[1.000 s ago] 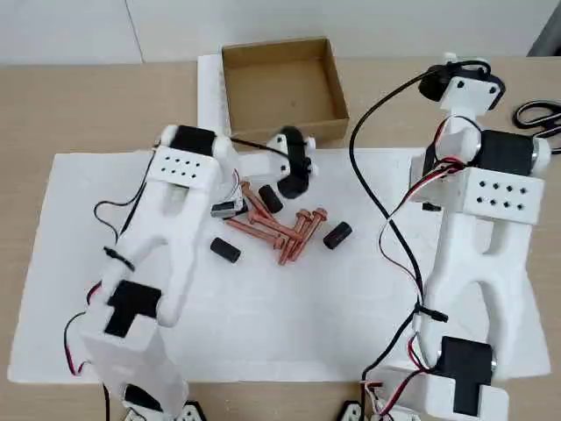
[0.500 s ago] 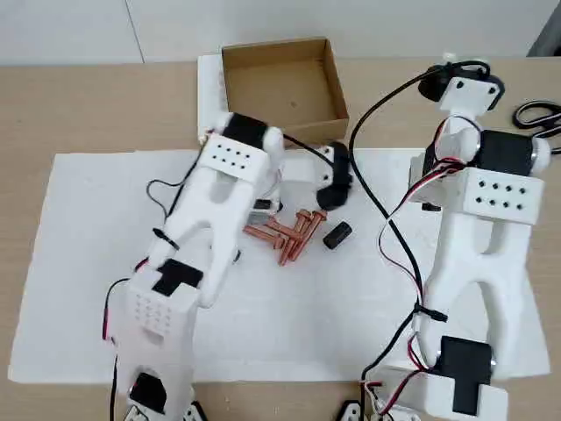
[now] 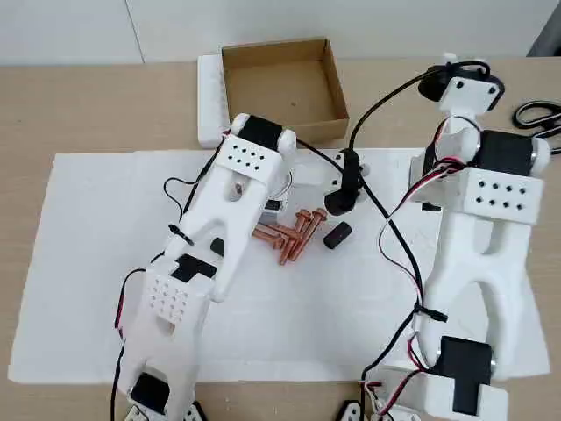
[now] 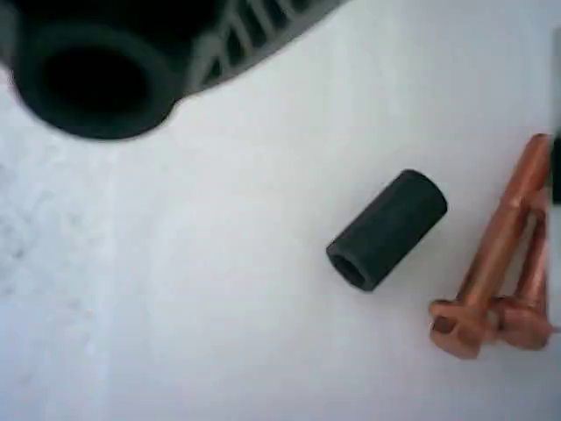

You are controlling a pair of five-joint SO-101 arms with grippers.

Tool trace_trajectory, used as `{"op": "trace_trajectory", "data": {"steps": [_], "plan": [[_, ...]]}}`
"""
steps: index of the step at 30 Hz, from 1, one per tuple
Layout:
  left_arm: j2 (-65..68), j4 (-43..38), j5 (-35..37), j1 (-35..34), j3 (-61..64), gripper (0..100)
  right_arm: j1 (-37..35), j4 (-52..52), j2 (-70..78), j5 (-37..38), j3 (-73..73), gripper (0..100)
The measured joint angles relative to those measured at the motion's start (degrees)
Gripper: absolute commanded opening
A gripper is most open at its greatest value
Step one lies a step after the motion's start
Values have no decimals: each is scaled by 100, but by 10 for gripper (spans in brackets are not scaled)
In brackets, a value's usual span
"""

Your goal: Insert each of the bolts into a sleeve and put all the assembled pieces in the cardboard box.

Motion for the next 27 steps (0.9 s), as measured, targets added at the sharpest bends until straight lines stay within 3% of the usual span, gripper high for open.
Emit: {"op": "trace_trajectory", "data": {"steps": [11,27], "plan": [[-782,0,0,0,1204,137,0,0,0,-18,0,5],[-510,-360,0,0,1240,136,0,0,0,-35,0,5]]}}
